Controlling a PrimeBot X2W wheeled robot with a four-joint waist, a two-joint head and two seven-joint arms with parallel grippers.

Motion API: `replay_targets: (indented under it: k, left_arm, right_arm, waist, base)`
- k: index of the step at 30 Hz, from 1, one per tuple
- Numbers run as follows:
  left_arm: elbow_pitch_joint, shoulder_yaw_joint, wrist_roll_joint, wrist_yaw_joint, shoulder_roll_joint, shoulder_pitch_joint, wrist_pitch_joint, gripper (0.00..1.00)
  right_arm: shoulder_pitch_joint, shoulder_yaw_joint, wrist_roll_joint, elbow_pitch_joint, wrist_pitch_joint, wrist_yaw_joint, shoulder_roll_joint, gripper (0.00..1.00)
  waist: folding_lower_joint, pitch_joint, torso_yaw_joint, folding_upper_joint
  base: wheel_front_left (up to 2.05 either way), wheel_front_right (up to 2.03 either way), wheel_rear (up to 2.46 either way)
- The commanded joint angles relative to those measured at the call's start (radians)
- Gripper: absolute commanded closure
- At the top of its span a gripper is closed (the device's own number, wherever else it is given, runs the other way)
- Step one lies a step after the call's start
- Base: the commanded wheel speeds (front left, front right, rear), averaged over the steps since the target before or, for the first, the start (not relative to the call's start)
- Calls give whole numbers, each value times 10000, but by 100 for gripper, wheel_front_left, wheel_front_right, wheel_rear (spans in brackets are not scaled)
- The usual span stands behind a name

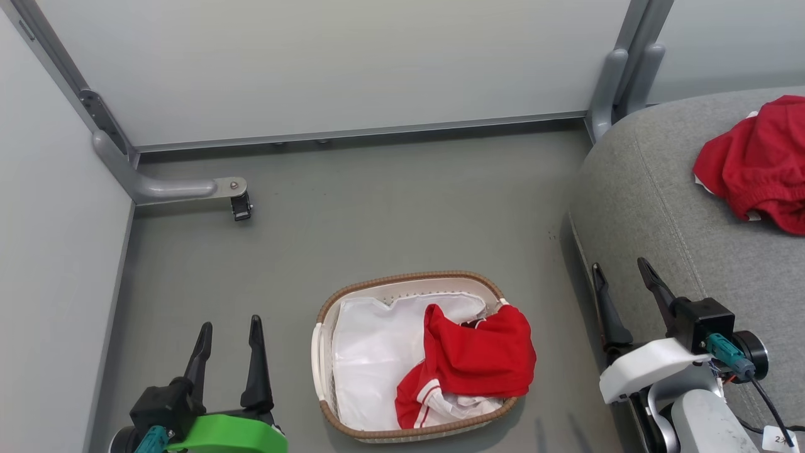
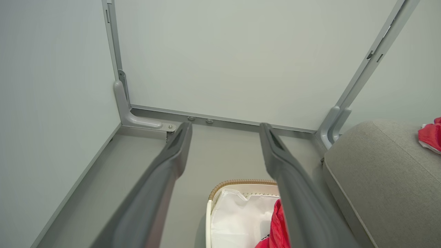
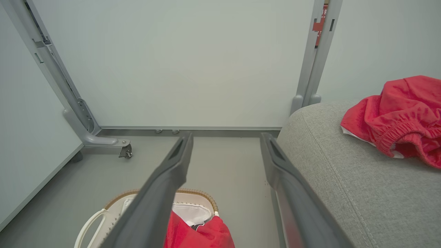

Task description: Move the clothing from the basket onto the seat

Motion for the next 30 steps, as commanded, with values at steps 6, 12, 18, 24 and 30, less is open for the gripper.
replay_targets:
  k: [6, 12, 18, 24, 30]
  left_arm:
    - [50, 3, -93, 62, 1, 14, -9, 0]
    - [63, -5, -69, 33, 2, -26, -9, 0]
    - [83, -138, 169, -31, 2, -285, -9, 0]
    - [198, -338, 679, -241, 3, -967, -9, 0]
    - [701, -669, 1245, -504, 158, -2432, -7, 0]
  right_arm:
    - [14, 10, 95, 31, -20, -14, -35, 0]
    - [86, 9, 110, -62, -20, -14, -35, 0]
    - [-59, -32, 110, -164, -20, -14, -35, 0]
    - [-467, -72, 97, -393, -20, -14, -33, 0]
    - [-1148, -170, 14, -922, -20, -14, -35, 0]
  waist:
    - [0, -15, -13, 0]
    - [0, 27, -32, 0]
    - [0, 284, -60, 0]
    - [0, 1021, -204, 0]
    - [0, 2292, -623, 0]
  base:
    - [0, 0, 0]
    - [0, 0, 0]
    - [0, 0, 0]
    - [0, 0, 0]
    - [0, 0, 0]
